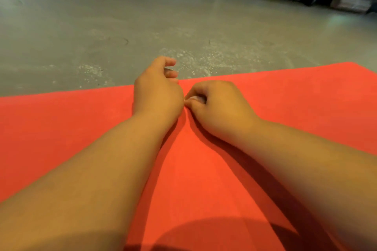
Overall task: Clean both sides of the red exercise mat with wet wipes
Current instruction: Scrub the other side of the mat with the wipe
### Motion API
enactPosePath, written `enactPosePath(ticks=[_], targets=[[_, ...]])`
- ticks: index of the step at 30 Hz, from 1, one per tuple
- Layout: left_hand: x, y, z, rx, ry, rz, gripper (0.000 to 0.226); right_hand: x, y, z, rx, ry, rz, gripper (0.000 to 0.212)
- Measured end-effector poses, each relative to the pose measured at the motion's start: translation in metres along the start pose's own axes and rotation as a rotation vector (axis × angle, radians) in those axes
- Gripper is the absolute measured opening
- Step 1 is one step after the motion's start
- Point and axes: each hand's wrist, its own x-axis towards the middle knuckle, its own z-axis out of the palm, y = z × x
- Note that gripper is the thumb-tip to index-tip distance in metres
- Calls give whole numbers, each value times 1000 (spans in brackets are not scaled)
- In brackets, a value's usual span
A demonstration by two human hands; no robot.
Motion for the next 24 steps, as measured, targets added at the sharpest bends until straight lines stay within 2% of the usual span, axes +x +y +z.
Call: enactPosePath(ticks=[2,5,6,8,12,14,16,18,20,24], targets=[[0,-2,-3,-44,-9,-7,50,17,21,-9,15,0,136,17],[-2,-1,-1,-24,2,-2,51,42,59,-21,-97,127,435,24],[-1,0,0,-8,24,-1,52,47,62,-17,-143,147,485,24],[-3,4,1,-22,73,-7,56,47,49,-5,-156,161,445,21],[-7,9,3,-78,81,3,55,35,1,14,16,57,139,19],[-7,7,2,-52,72,12,54,31,-3,11,-4,12,28,19],[-6,6,2,-4,69,21,57,40,26,-2,-131,63,122,21],[-4,2,4,44,56,26,60,47,66,-22,-239,103,366,23],[-2,1,8,113,8,52,61,46,85,-29,-237,119,474,23],[-3,3,20,460,-178,182,55,20,60,-16,-192,83,182,27]])
